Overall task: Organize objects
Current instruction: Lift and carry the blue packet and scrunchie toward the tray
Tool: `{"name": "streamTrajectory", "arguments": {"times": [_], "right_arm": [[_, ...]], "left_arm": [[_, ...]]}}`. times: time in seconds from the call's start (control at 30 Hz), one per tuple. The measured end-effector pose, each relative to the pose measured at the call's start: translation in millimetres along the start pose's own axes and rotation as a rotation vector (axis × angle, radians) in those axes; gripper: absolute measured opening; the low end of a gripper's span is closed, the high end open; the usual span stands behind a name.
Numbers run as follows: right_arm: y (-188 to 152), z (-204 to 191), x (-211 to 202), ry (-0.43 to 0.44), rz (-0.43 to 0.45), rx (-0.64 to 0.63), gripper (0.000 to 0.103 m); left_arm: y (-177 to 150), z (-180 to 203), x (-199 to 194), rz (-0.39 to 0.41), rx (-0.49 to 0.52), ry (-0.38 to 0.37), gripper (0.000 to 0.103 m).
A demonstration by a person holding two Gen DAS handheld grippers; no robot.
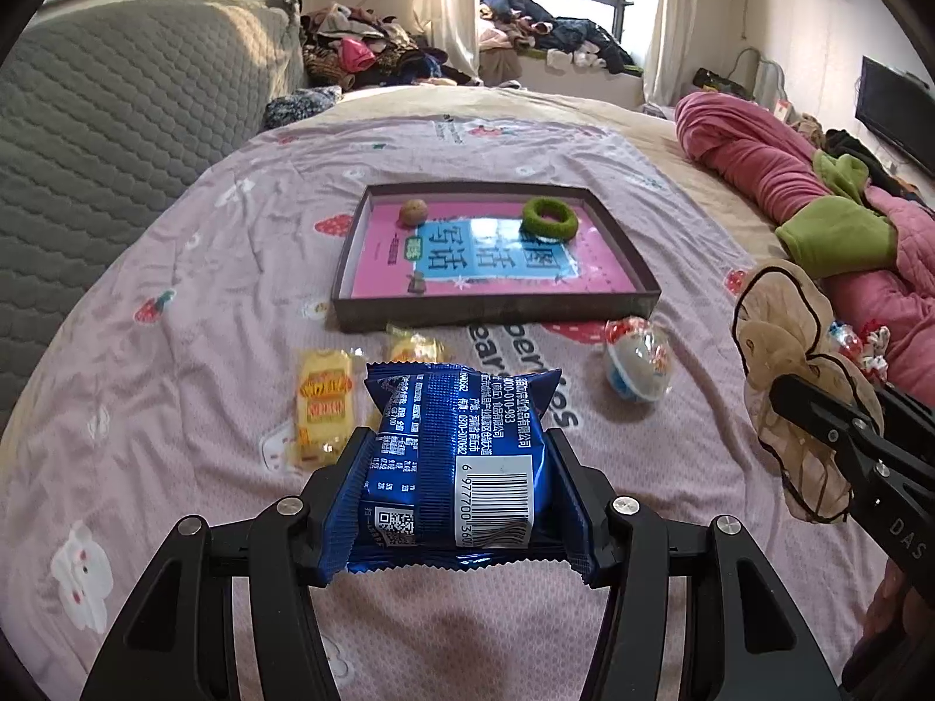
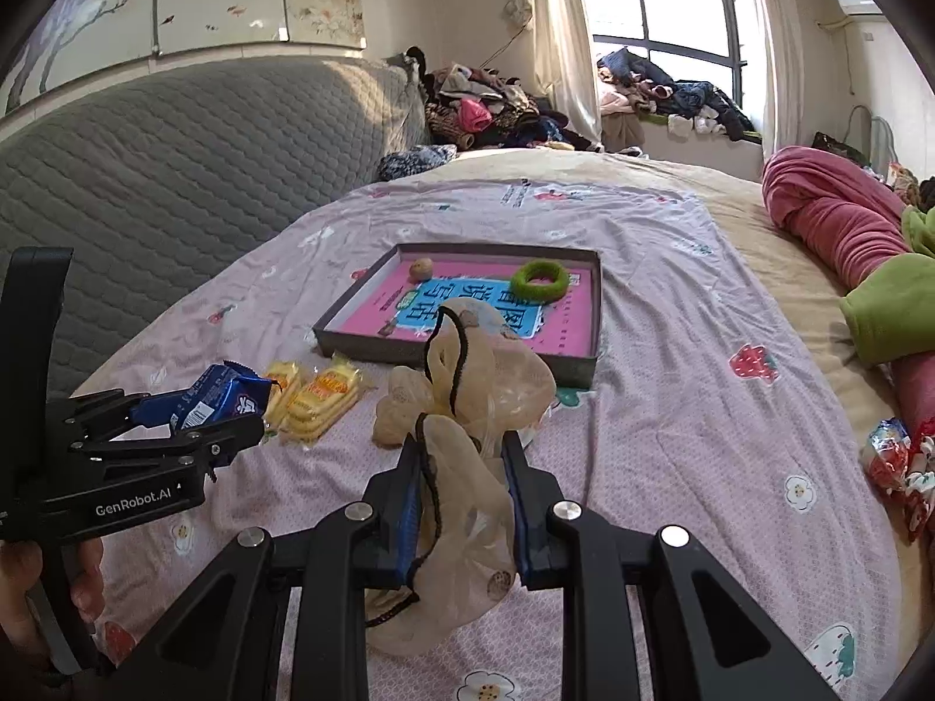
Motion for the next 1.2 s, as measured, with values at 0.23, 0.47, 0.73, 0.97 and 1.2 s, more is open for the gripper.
{"name": "streamTrajectory", "arguments": {"times": [0.23,0.47,0.73,0.97,1.2], "right_arm": [[4.3,-0.8,1.7,-0.001,0.01,0.002,0.025],[11.9,-7.2,10.5,-0.009,0.016,-0.009,0.025],[32.9,-14.9,24.6,0.002,0.029,-0.022,0.025],[66.0,-17.1,29.5,0.004,0.067,-0.025,0.025],[109.4,-19.2,35.2,0.006,0.116,-0.025,0.025]], "left_arm": [[15.4,-3.6,-0.2,0.025,0.009,-0.003,0.059],[28.5,-7.1,7.8,0.037,0.023,-0.006,0.059],[45.0,-9.7,19.7,0.045,0.023,-0.007,0.059],[77.1,-7.3,20.2,0.085,0.026,-0.013,0.059],[119.1,-4.3,16.0,0.14,0.041,-0.01,0.059]]}}
Point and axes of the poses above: each gripper's, at about its wrist camera, not at the fingertips, and x roughly the way its jaws point, z to its right, y to its top, the point moved 10 cm from there along x, roughly the way its jaws point, and after that the axes turned 5 degrees about -x, right-handed, at the moved point
